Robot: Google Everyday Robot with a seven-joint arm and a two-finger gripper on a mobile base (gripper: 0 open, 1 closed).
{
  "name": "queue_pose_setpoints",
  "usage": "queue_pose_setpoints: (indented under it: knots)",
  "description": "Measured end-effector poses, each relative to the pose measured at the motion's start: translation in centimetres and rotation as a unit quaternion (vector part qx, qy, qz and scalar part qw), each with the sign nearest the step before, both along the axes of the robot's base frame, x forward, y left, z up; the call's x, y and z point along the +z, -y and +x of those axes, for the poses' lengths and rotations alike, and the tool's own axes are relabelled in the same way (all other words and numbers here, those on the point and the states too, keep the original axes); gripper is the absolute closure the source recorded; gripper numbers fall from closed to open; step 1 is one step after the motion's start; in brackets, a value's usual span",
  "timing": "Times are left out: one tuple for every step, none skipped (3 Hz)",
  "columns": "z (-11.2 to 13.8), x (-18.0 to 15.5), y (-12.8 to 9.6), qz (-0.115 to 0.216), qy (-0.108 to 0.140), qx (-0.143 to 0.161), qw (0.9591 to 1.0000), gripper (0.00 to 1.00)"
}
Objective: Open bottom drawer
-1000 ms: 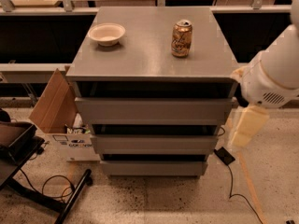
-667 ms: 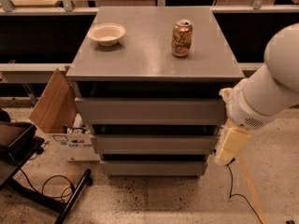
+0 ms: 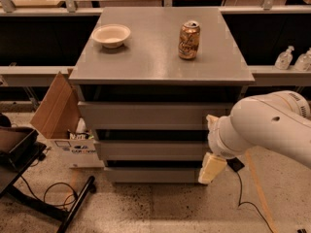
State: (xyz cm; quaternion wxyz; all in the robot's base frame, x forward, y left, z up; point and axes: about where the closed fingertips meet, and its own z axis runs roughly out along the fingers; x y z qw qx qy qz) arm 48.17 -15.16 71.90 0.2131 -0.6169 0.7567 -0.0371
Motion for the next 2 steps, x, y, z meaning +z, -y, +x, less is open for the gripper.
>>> queue_pose_setpoints:
  knots:
    - [0.0, 0.0, 0.0, 0.000, 0.000, 0.000, 1.0000, 0.00]
    - [0.5, -1.7, -0.9, -0.014, 0.001, 0.002, 0.9999, 0.00]
